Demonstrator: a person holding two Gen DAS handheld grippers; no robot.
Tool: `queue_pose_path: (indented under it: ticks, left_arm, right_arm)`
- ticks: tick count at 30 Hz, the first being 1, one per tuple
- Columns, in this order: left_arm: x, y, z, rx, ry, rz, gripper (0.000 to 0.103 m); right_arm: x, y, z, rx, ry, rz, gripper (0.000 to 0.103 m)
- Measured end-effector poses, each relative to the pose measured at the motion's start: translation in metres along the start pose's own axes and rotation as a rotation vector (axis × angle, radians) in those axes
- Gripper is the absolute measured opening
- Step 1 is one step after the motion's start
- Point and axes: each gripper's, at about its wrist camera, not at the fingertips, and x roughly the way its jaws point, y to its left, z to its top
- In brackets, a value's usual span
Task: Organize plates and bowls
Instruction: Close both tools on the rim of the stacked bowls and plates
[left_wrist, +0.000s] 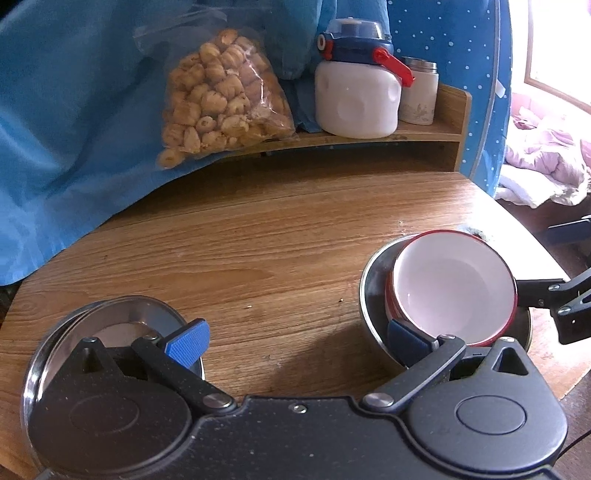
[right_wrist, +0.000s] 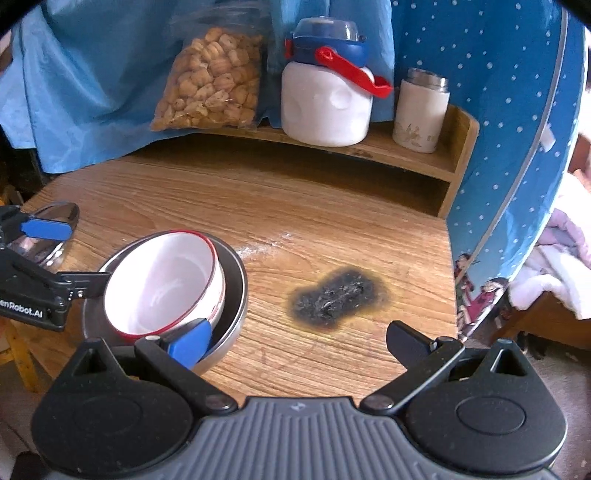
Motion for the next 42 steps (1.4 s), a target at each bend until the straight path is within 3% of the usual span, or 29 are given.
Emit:
queue_pose_path:
  ticks: [6, 14, 20, 25, 29, 32, 37, 42]
  left_arm:
    - [-0.003, -0.008, -0.013, -0.062, -0.062, 0.067, 0.102]
    - [-0.006, -0.02, -0.018, -0.026, -0.118, 0.14, 0.102]
    - [-0.008, -0.029, -0.027, -0.006, -0.19, 0.192, 0.102]
    - [-0.006, -0.028, -0.025, -0.012, -0.18, 0.175, 0.095]
    - [-0.005, -0.029, -0.028, -0.051, -0.188, 0.178, 0.093]
    - [-0.006, -0.031, -0.03, -0.061, -0.198, 0.169, 0.086]
    - [-0.01, -0.036, -0.033, -0.076, -0.218, 0.118, 0.059]
    - [-0.012, -0.035, -0.037, -0.157, -0.23, 0.063, 0.043]
  right_arm:
    - [-0.001, 0.02, -0.008, -0.037, -0.046, -0.133, 0.103]
    - [-0.004, 0.039, -0.017, -0.06, -0.129, -0.255, 0.103]
    - [-0.003, 0.033, -0.021, 0.051, -0.147, -0.243, 0.099]
    - [-0.005, 0.029, -0.025, 0.155, -0.152, -0.183, 0.082]
    - [-0.006, 0.026, -0.033, 0.249, -0.187, -0.13, 0.074]
    - [-0.007, 0.021, -0.039, 0.316, -0.208, -0.101, 0.071]
    - [-0.011, 0.028, -0.045, 0.364, -0.244, -0.089, 0.053]
    - [-0.013, 0.037, -0.046, 0.385, -0.265, -0.079, 0.034]
